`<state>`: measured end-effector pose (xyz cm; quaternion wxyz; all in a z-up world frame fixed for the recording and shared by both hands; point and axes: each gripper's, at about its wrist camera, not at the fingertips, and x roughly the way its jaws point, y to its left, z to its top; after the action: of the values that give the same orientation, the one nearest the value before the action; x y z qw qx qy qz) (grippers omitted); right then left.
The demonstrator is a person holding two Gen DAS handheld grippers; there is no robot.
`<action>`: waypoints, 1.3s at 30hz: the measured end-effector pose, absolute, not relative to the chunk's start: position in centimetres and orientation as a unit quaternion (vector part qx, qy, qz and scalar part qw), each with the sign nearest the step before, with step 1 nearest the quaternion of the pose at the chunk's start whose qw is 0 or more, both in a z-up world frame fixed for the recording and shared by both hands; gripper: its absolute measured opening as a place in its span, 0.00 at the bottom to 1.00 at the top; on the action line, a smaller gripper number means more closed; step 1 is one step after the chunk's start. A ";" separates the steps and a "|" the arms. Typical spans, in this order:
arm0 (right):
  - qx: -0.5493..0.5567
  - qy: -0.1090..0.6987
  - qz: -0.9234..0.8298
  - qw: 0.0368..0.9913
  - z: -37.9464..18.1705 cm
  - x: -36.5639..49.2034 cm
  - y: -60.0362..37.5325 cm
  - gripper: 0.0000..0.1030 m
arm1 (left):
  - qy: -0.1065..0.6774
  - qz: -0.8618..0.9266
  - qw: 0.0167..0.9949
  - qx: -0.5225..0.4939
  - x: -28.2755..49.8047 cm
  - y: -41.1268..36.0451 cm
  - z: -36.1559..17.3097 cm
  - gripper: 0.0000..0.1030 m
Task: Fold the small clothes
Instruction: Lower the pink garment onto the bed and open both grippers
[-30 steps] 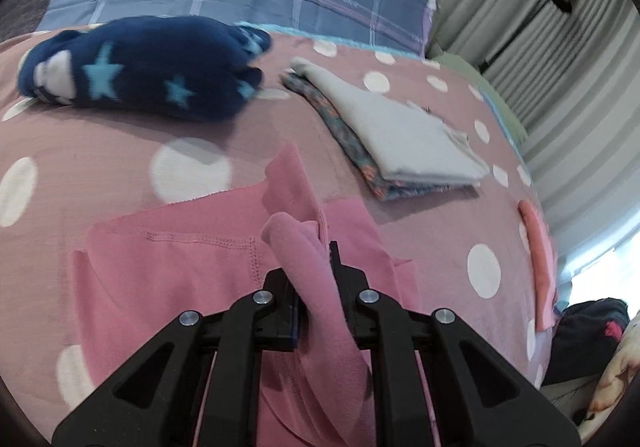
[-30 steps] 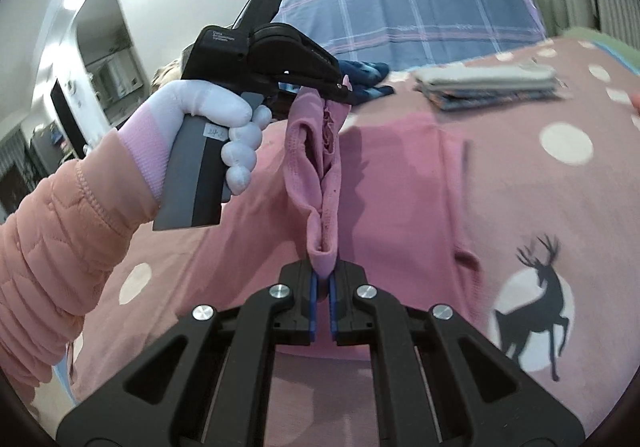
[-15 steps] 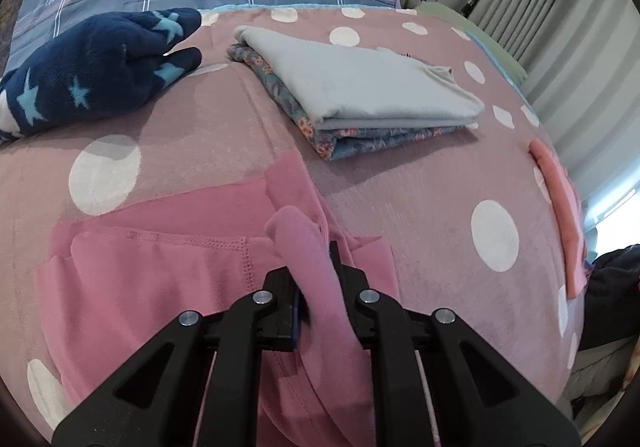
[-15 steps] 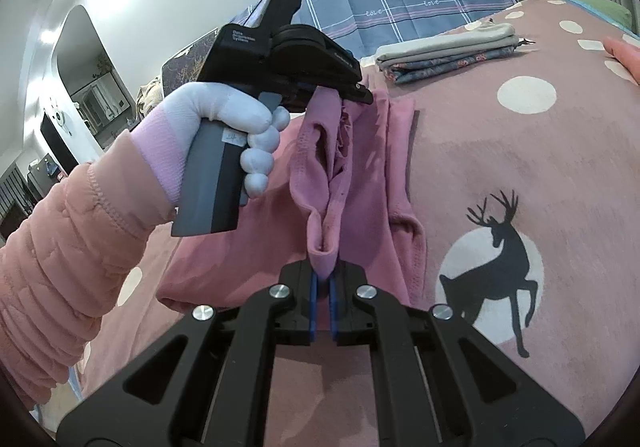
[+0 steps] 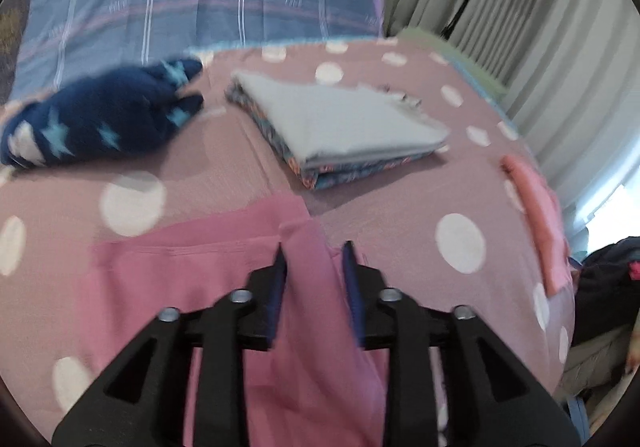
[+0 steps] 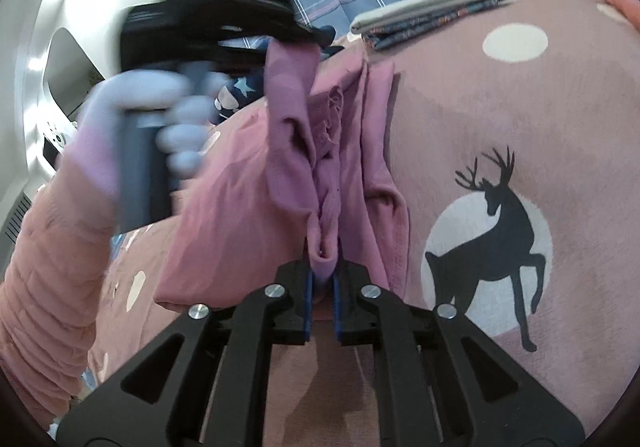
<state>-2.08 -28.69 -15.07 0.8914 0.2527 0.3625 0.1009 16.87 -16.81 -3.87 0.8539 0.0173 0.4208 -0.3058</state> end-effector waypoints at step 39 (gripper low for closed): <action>0.276 0.360 0.067 0.889 -13.4 -4.4 -32.2 0.11 | 0.380 -0.197 0.881 0.199 -4.3 -3.4 -11.4 0.16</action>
<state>-4.40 -32.17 -13.41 0.8886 0.2761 0.3601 0.0671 -4.32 -3.43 -11.38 0.8815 0.1990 0.3800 -0.1974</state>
